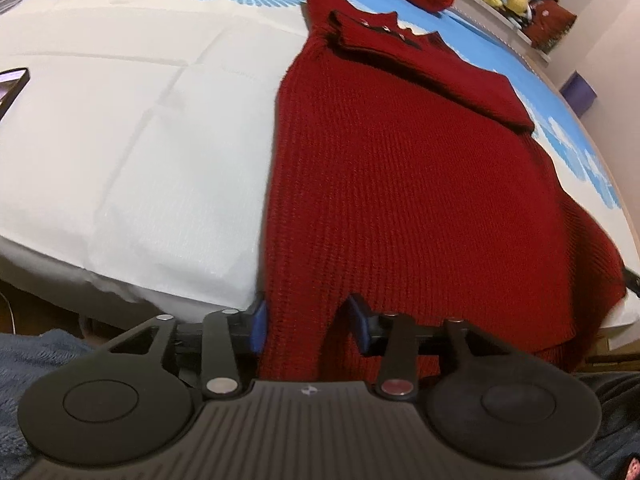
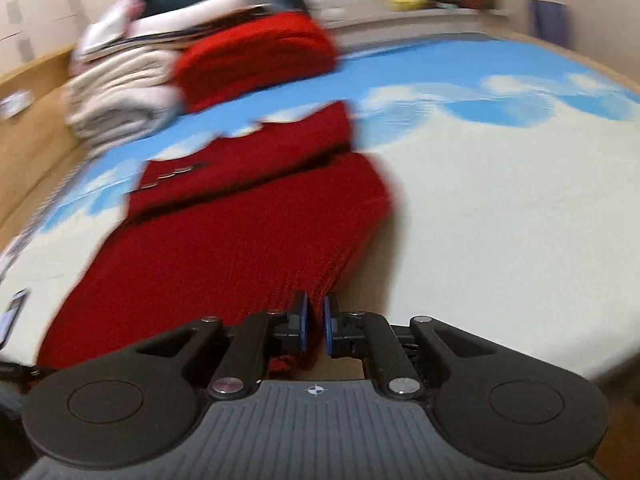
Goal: Fold small clothes
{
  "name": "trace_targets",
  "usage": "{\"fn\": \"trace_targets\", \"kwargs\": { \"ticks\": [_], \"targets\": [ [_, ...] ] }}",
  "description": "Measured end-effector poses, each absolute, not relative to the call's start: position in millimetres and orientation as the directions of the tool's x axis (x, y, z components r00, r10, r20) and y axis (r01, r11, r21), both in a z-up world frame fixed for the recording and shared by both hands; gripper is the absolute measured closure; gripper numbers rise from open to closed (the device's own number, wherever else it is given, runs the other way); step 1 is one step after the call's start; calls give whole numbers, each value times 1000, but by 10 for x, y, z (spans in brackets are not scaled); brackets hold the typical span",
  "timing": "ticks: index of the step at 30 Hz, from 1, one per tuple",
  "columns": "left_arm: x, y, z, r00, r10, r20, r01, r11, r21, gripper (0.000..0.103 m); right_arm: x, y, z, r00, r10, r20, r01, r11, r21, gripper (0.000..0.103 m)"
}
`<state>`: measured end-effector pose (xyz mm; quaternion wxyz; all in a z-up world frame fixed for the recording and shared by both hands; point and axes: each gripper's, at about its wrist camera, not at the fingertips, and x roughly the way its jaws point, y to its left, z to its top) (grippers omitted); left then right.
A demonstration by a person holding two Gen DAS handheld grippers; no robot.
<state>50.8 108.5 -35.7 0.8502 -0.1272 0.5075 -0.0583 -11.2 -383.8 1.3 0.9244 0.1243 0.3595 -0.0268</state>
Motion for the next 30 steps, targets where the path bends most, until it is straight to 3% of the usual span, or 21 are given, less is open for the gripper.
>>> {"fn": "trace_targets", "kwargs": {
  "ticks": [2,5,8,11,17,20,30],
  "targets": [
    [526,1061,-363,473,-241,-847,-20,959,-284,40,-153,-4270,-42,676,-37,-736,340,902,267,95],
    [540,985,-377,461,-256,-850,0,958,-288,21,-142,-4611,-123,648,-52,-760,459,823,334,86],
    [543,913,-422,438,-235,-867,7,966,-258,18,-50,-4664,-202,677,80,-732,400,795,456,42],
    [531,877,-440,442,-222,-869,16,971,-240,18,96,-4568,-205,690,97,-717,324,844,427,37],
    [505,851,-441,453,-210,-867,22,974,-224,17,450,-4395,-400,557,130,-820,303,888,346,30],
    [484,826,-445,455,-200,-868,28,977,-210,17,480,-4362,-394,560,164,-812,270,890,366,22],
    [510,784,-437,453,-197,-870,21,977,-210,17,407,-4257,-384,542,181,-821,230,908,351,22]
  ]
}}
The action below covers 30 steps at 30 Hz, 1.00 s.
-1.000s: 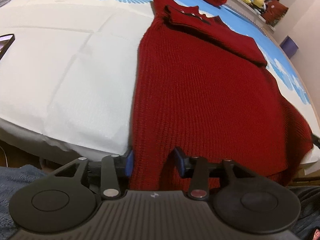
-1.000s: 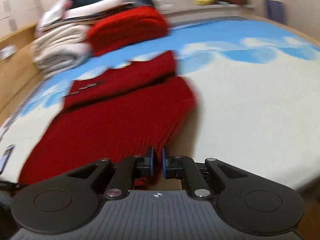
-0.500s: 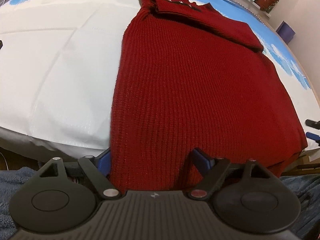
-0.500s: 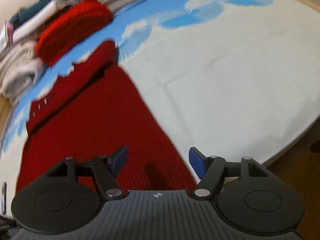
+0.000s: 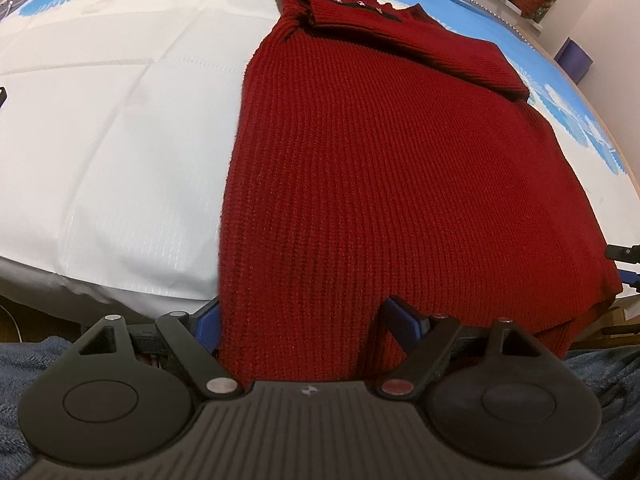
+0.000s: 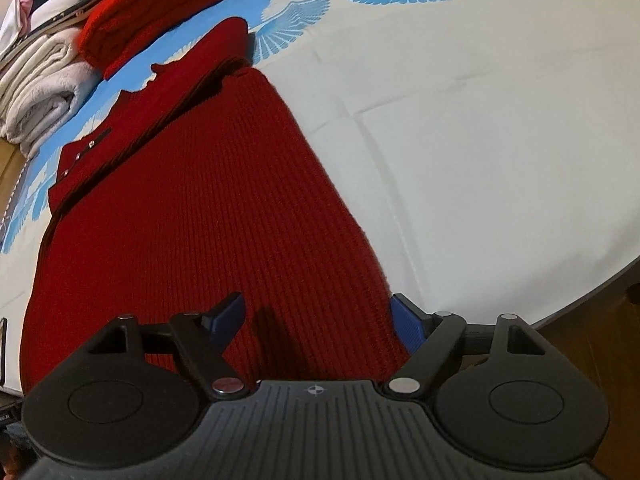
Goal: Fold small clothes
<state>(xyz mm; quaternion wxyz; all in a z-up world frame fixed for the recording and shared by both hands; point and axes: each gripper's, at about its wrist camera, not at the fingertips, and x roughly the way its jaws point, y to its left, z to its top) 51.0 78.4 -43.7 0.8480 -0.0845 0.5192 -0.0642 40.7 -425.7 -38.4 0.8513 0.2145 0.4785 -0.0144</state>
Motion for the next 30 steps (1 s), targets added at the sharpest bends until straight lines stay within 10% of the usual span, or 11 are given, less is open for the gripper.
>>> {"fn": "trace_targets", "kwargs": {
  "ticks": [4,6,8,9,30],
  "targets": [
    [510,823,-433,457,-201,-867,8,975,-222,22,372,-4157,-380,514,249,-821,142,919,368,23],
    [484,883,-414,466,-174,-867,-18,978,-206,43,360,-4084,-380,505,261,-823,107,927,359,53],
    [452,1019,-381,477,-200,-856,-43,967,-250,85,345,-4076,-374,508,250,-825,115,929,352,80],
    [444,1077,-370,481,-211,-851,-58,961,-271,90,330,-4096,-370,512,256,-820,128,921,367,81],
    [-540,1204,640,550,-338,-763,102,935,-341,93,-878,-4252,449,672,328,-664,104,846,523,85]
  ]
}}
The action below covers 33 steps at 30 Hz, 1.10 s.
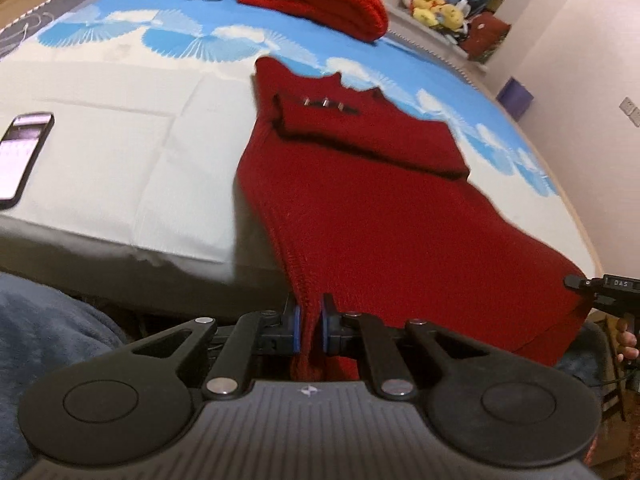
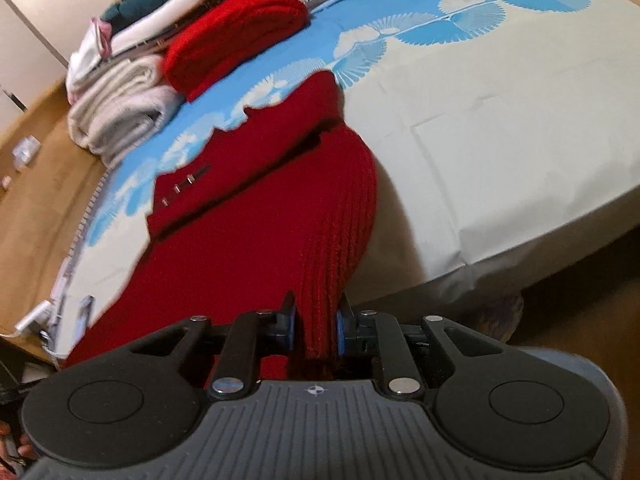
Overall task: Fold small clothes
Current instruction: 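Lift the hem with both grippers and fold it over toward the collar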
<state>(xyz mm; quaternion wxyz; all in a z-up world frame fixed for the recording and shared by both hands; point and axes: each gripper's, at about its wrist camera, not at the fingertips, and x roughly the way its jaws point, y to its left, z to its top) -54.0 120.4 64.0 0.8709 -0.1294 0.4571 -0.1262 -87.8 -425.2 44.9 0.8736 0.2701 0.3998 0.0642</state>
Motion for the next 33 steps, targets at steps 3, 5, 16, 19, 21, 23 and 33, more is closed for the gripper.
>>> {"fn": "trace_targets", "kwargs": {
  "ticks": [3,5,16,19,21,23,33],
  "targets": [
    [-380,1194,829,567,-359,-742,112,926,-362,94,-747,-4292,585,690,334,-642,111,828,550,85],
    [-161,1203,949,586,-366,-723,122,922,-368,94,-558,-4281,667,703,334,-628,113,820,562,85],
    [2677,1192,944,596,-255,-761,-122,908,-400,87,2199,-4328,602,688,248,-682,314,746,588,82],
    [3407,1397,598,556,-232,-798,-322,825,-464,64,2786,-4366,263,672,104,-733,491,679,546,37],
    [3546,1443,546,575,-185,-797,-348,826,-443,42,2857,-4353,147,668,42,-743,532,671,516,30],
    [3513,1443,575,597,-131,-791,-319,867,-384,13,2768,-4348,67,702,77,-708,486,675,555,29],
    [2698,1178,521,591,-114,-798,-264,908,-325,10,1952,-4134,213,744,9,-668,464,712,527,26]
  ]
}}
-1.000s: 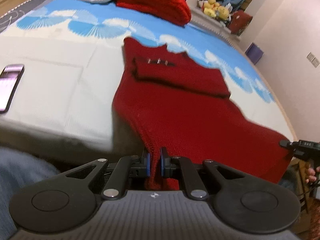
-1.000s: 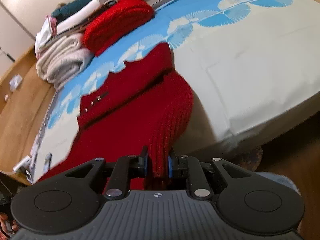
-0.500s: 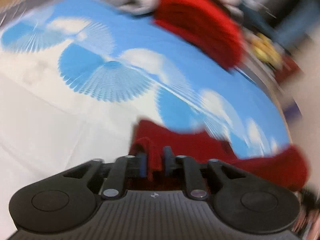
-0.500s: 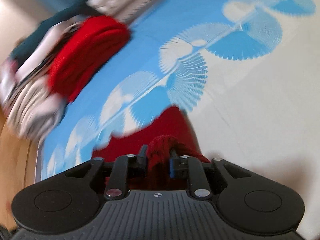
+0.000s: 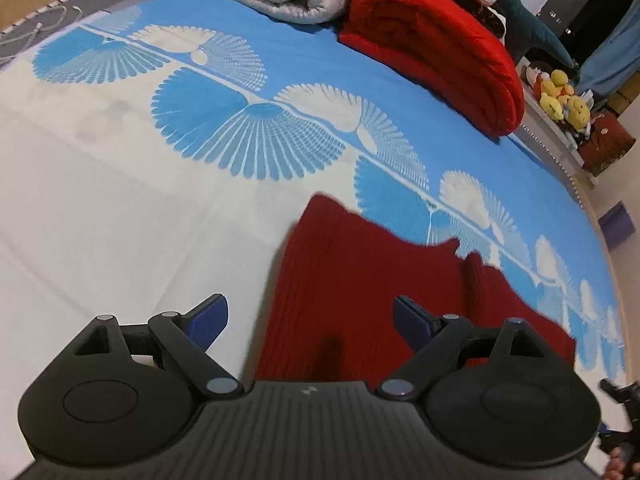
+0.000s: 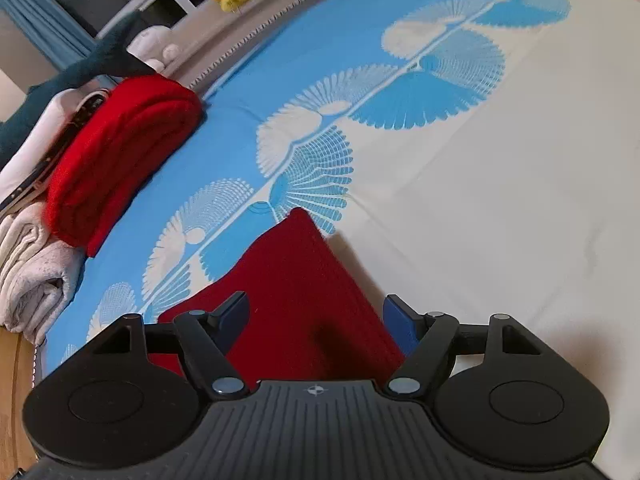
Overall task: Fold small clothes
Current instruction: 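Lift the hem with both grippers and fold it over toward the collar, then lay the folded hem down and open both grippers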
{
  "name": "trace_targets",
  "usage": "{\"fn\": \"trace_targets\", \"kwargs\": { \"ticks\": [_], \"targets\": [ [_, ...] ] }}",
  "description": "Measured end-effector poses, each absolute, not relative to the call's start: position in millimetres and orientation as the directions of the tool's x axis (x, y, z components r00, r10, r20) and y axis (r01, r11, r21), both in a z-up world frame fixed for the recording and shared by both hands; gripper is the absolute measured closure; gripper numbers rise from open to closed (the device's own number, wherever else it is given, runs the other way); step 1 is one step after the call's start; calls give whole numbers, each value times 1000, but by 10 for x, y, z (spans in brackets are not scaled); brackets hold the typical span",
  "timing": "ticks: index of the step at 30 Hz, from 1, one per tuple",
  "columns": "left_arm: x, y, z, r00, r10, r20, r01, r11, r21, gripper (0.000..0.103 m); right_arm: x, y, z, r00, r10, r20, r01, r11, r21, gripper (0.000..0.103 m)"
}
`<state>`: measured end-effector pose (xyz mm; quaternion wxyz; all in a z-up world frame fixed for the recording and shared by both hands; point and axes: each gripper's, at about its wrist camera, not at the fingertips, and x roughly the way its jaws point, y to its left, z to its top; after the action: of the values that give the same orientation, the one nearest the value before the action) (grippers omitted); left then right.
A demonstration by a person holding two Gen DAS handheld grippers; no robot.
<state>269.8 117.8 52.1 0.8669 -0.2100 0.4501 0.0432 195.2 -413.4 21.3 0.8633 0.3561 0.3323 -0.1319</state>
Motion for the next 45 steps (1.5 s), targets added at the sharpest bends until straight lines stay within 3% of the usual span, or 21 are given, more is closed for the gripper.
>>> {"fn": "trace_targets", "kwargs": {
  "ticks": [3,9,15,21,22,25,27,28,29,31,32,33,39,41,45],
  "targets": [
    [2547,1058,464,612,-69,-788,-263,922,-286,8,1734,-3979,267,767,-58,-639,488,700,522,23],
    [2716,901,309,646,77,-759,-197,978,-68,8,1820,-3871,111,742,-164,-650,549,704,450,22],
    [3079,764,219,645,48,-763,-107,994,-27,8,2253,-3874,76,764,-224,-605,493,807,324,22],
    [3473,623,132,640,84,-764,-82,996,40,8,2462,-3871,-5,786,-189,-589,415,867,275,22],
    [3527,646,111,631,74,-772,-92,996,20,10,2491,-3853,-22,785,-183,-591,406,873,269,22],
    [3634,699,47,600,32,-800,-104,994,-38,30,2587,-3809,-84,771,-211,-601,415,882,223,23],
    [3652,687,8,601,53,-798,-109,994,-16,38,2639,-3816,-142,759,-233,-608,436,876,209,23],
    [3654,669,2,604,67,-794,-108,994,1,47,2674,-3838,-183,745,-243,-621,456,866,207,23],
    [3660,654,-5,606,64,-793,-95,995,7,62,2708,-3861,-232,726,-257,-638,483,851,207,23],
    [3649,635,6,608,54,-792,-87,996,1,80,2773,-3894,-348,703,-218,-677,492,836,242,35],
    [3633,623,28,616,61,-786,-88,996,8,87,2789,-3901,-378,709,-169,-684,470,837,280,72],
    [3611,620,68,624,64,-779,-94,996,7,88,2802,-3893,-367,714,-148,-685,460,836,299,91],
    [3497,944,377,679,51,-732,-154,985,-74,89,2613,-3889,-33,773,-247,-584,494,812,311,92],
    [3562,1078,262,645,19,-764,-174,977,-122,89,2609,-3930,-95,763,-248,-596,504,806,310,92],
    [3621,1034,-18,612,24,-791,-152,985,-87,84,2705,-3955,-374,718,-231,-657,518,808,282,90]
  ]
}}
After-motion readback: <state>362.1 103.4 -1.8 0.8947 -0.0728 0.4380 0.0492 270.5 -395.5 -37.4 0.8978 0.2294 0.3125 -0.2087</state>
